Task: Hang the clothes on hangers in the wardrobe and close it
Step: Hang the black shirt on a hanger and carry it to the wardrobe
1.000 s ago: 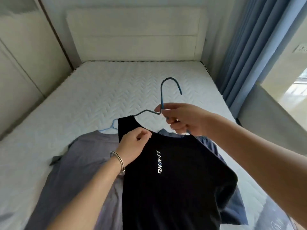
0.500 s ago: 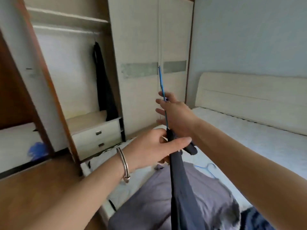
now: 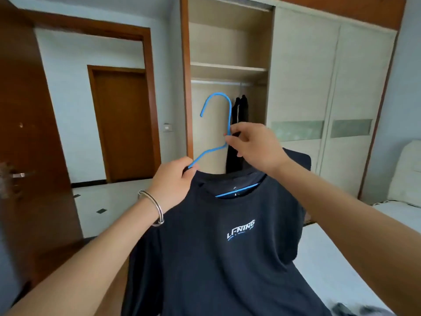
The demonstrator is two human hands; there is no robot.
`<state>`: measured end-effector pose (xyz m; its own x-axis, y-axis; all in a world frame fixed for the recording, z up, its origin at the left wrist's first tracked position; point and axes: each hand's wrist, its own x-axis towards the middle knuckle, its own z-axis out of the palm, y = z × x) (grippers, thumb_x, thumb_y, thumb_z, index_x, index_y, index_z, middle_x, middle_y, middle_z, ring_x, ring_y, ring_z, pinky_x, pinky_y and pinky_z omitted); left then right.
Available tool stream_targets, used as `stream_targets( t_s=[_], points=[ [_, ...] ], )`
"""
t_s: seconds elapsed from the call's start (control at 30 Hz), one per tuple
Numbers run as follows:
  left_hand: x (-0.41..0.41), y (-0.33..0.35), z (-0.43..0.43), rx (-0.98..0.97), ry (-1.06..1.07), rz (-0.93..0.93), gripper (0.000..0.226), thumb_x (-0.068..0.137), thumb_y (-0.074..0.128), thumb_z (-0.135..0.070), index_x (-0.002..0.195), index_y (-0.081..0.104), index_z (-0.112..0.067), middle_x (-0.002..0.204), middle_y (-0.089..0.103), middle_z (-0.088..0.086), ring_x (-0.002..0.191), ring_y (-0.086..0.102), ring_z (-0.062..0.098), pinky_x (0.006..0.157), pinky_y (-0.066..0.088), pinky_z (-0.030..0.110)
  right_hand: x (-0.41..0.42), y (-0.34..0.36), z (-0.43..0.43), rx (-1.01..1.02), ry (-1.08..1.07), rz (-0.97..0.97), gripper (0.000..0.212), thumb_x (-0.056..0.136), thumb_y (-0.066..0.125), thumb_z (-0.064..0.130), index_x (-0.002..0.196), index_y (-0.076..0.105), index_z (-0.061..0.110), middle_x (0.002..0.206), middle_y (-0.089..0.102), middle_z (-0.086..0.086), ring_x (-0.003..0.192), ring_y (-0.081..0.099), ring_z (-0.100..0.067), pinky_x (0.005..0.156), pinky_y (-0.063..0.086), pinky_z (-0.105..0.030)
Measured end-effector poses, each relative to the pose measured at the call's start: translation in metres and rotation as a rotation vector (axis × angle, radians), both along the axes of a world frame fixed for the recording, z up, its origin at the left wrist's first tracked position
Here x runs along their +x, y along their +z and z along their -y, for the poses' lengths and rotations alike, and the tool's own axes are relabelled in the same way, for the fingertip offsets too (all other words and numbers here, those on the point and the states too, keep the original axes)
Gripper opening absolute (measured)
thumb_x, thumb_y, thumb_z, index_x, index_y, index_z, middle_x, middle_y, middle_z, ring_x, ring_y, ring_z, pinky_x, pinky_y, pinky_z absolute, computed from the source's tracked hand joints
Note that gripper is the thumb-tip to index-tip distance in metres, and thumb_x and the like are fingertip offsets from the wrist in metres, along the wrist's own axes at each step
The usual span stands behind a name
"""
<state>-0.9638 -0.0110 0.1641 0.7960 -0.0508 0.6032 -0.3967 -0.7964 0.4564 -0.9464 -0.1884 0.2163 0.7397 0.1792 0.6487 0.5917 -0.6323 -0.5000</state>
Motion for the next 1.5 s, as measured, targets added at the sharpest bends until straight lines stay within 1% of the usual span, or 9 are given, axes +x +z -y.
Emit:
stream_targets(
  t_s=[0.2,0.37,0.73,0.83,0.97,1.13,1.27,1.37,1.5],
  points=[
    [0.059,0.007,-0.076,-0.001,0.035,0.057,0.025,0.089,0.055,-0.03,0.092,0.07,-0.01,0.088,0.072,0.005,0.082,0.064,0.019,0.066,0.044,0.017,0.072,-0.004,-0.057,-0.131,0.106,-0.076,0.016,0.09,0.056,0.028,0.078,0.058,0.018,0.084,0.049,0.002,0.089,0.058,-0.022,0.083,0.045,-0.031],
    [0.128,0.014,-0.131,0.142,0.031,-0.013,0.026,0.092,0.049,-0.029,0.102,0.069,-0.017,0.094,0.069,-0.003,0.086,0.061,0.011,0.071,0.042,0.014,0.151,-0.022,-0.083,0.043,0.3,-0.221,0.021,0.092,0.054,0.024,0.086,0.055,0.004,0.081,0.059,-0.005,0.069,0.054,-0.015,0.059,0.045,-0.019],
    [0.338,0.043,-0.186,0.095,0.172,0.126,0.03,0.095,0.041,-0.029,0.09,0.065,-0.012,0.072,0.06,-0.003,0.069,0.052,0.008,0.061,0.033,0.012,0.371,0.005,-0.149,0.116,0.386,-0.128,0.03,0.089,0.056,0.033,0.064,0.05,0.019,0.055,0.059,0.006,0.049,0.05,0.0,0.055,0.038,-0.003],
    [0.393,0.04,-0.193,0.038,0.147,0.151,0.032,0.096,0.041,-0.03,0.086,0.066,-0.012,0.077,0.063,0.003,0.068,0.051,0.009,0.061,0.034,0.016,0.418,-0.002,-0.164,0.054,0.388,-0.144,0.029,0.09,0.056,0.032,0.068,0.052,0.012,0.055,0.058,0.002,0.054,0.047,-0.008,0.063,0.038,-0.017],
    [0.466,0.022,-0.206,0.074,0.068,-0.035,0.039,0.095,0.04,-0.032,0.062,0.054,-0.016,0.058,0.046,0.003,0.058,0.041,0.014,0.058,0.03,0.024,0.48,-0.012,-0.168,0.099,0.3,-0.142,0.029,0.089,0.057,0.034,0.067,0.054,0.014,0.06,0.061,-0.002,0.052,0.051,-0.008,0.064,0.04,-0.024],
    [0.563,0.006,-0.191,0.104,-0.197,-0.135,0.027,0.094,0.04,-0.038,0.091,0.062,-0.022,0.082,0.066,-0.008,0.075,0.061,0.0,0.063,0.039,0.01,0.561,-0.019,-0.175,0.093,0.152,-0.137,0.031,0.088,0.06,0.029,0.087,0.064,-0.002,0.063,0.062,-0.006,0.047,0.056,0.002,0.053,0.041,-0.002],
    [0.643,0.016,-0.162,0.011,-0.453,-0.092,0.019,0.092,0.047,-0.034,0.096,0.061,-0.022,0.072,0.061,-0.014,0.06,0.06,0.004,0.058,0.049,0.016,0.617,-0.016,-0.182,0.039,0.066,-0.119,0.025,0.085,0.063,0.031,0.079,0.068,0.008,0.062,0.067,-0.006,0.049,0.054,-0.004,0.058,0.044,-0.016],
    [0.704,0.026,-0.153,-0.024,-0.559,-0.067,0.027,0.091,0.048,-0.037,0.068,0.062,-0.03,0.057,0.055,-0.008,0.065,0.06,0.019,0.069,0.049,0.035,0.651,-0.005,-0.172,0.103,-0.014,-0.168,0.022,0.088,0.058,0.033,0.081,0.068,0.014,0.067,0.067,-0.003,0.048,0.055,-0.004,0.056,0.047,-0.018],
    [0.769,0.037,-0.141,-0.039,-0.618,-0.101,0.034,0.089,0.048,-0.044,0.062,0.059,-0.027,0.056,0.048,-0.004,0.056,0.044,0.014,0.056,0.035,0.024,0.681,-0.014,-0.131,0.162,-0.4,-0.088,0.032,0.09,0.05,0.043,0.087,0.067,0.017,0.069,0.069,0.004,0.066,0.065,-0.013,0.074,0.051,-0.028]
  ],
)
